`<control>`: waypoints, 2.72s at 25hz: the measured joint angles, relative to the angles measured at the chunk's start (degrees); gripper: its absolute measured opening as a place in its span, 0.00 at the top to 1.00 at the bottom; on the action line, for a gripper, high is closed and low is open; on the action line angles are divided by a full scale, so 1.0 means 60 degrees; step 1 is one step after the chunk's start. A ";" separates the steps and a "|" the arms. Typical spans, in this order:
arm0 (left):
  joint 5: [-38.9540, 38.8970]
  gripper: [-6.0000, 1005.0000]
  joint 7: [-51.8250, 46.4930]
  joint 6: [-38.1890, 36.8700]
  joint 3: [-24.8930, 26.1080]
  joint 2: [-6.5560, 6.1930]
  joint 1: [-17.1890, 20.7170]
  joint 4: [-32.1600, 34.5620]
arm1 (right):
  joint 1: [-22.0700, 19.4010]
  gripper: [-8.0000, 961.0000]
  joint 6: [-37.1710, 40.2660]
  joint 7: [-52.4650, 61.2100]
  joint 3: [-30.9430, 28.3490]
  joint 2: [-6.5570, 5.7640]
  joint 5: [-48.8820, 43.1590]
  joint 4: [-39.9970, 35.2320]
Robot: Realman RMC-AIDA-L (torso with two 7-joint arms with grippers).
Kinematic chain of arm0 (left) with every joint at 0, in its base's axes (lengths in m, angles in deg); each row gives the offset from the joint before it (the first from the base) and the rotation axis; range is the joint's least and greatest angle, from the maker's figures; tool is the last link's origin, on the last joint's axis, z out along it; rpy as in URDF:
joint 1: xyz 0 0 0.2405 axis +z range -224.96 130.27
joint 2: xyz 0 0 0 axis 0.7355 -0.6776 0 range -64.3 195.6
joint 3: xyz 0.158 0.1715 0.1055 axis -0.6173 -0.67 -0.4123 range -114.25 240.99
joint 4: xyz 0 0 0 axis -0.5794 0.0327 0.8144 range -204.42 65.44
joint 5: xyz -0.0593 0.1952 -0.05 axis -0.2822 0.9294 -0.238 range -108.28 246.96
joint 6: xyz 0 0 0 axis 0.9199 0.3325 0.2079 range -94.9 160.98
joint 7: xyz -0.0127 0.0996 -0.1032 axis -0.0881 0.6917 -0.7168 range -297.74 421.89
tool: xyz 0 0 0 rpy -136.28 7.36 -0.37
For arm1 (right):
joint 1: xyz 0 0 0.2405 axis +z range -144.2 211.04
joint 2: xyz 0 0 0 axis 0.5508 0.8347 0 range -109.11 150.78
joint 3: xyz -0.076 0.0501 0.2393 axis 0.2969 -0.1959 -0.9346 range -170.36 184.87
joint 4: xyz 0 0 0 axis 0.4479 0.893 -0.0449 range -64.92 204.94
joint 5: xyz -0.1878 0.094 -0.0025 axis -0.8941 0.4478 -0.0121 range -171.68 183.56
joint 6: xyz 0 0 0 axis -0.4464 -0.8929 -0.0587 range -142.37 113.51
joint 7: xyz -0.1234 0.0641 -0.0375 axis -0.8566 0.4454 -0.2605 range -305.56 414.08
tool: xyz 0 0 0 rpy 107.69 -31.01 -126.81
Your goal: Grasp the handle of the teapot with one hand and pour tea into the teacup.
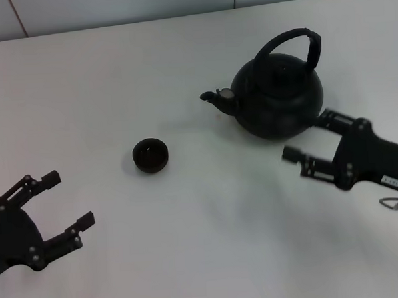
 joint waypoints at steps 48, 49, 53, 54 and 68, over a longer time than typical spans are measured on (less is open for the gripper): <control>0.0368 0.14 -0.1342 0.0485 -0.1776 -0.0368 -0.1065 0.0483 | 0.0463 0.24 0.0043 0.1417 0.0782 -0.0033 -0.2690 -0.2661; 0.0368 0.14 -0.1342 0.0488 -0.1776 -0.0368 -0.1065 0.0483 | 0.0467 0.24 0.0031 0.1417 0.0782 -0.0032 -0.2694 -0.2661; 0.0367 0.14 -0.1342 0.0498 -0.1775 -0.0358 -0.1061 0.0483 | 0.0469 0.24 0.0016 0.1415 0.0782 -0.0024 -0.2697 -0.2661; 0.0365 0.14 -0.1342 0.0504 -0.1775 -0.0349 -0.1052 0.0483 | 0.0471 0.24 0.0001 0.1414 0.0782 -0.0021 -0.2697 -0.2661; 0.0362 0.14 -0.1342 0.0509 -0.1776 -0.0329 -0.1050 0.0482 | 0.0563 0.24 -0.0035 0.1413 0.0825 0.0029 -0.2697 -0.2660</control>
